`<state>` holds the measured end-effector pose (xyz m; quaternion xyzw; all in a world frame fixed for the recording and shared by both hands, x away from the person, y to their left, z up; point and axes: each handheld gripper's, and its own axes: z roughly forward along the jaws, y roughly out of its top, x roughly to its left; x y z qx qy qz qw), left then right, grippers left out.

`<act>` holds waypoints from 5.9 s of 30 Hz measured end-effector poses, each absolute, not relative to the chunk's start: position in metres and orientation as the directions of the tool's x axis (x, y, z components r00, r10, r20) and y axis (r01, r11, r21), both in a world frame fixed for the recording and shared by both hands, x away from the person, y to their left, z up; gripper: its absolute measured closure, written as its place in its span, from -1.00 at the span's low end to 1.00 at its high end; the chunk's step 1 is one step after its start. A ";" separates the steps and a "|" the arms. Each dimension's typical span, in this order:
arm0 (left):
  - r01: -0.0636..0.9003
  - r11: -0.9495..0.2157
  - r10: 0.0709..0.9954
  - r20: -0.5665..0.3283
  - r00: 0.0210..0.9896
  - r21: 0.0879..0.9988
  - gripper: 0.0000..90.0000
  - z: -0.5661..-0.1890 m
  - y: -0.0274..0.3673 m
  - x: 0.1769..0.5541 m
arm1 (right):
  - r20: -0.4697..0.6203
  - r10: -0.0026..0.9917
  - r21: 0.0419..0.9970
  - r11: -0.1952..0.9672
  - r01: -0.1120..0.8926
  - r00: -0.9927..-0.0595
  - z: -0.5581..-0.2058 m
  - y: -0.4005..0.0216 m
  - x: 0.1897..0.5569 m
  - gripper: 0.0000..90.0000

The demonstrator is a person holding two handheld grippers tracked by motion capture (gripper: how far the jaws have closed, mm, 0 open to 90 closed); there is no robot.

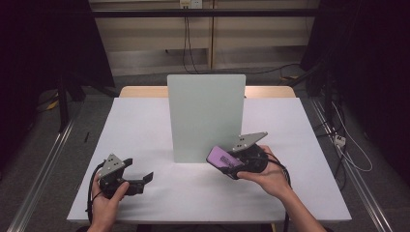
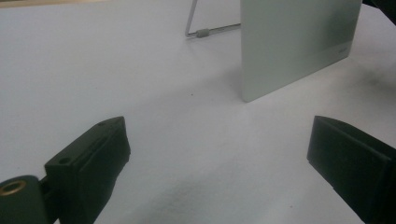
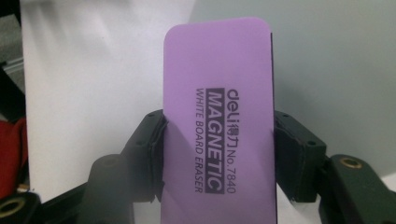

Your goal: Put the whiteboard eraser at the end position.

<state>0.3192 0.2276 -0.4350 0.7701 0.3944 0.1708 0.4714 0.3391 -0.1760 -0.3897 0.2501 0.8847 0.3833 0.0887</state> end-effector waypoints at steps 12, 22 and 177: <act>0.444 -0.245 0.776 -0.100 0.623 0.862 -0.88 -0.434 0.229 0.316 | 0.037 0.437 0.674 0.653 0.346 -0.898 -0.392 -0.155 0.337 -0.07; 0.440 -0.240 0.774 -0.104 0.625 0.865 -0.88 -0.434 0.229 0.317 | 0.043 0.417 0.647 0.681 0.343 -0.908 -0.397 -0.140 0.339 -0.08; 0.458 -0.238 0.784 -0.109 0.612 0.856 -0.87 -0.436 0.228 0.320 | 0.077 0.854 0.844 0.219 0.489 -0.515 -0.426 -0.240 0.308 -0.82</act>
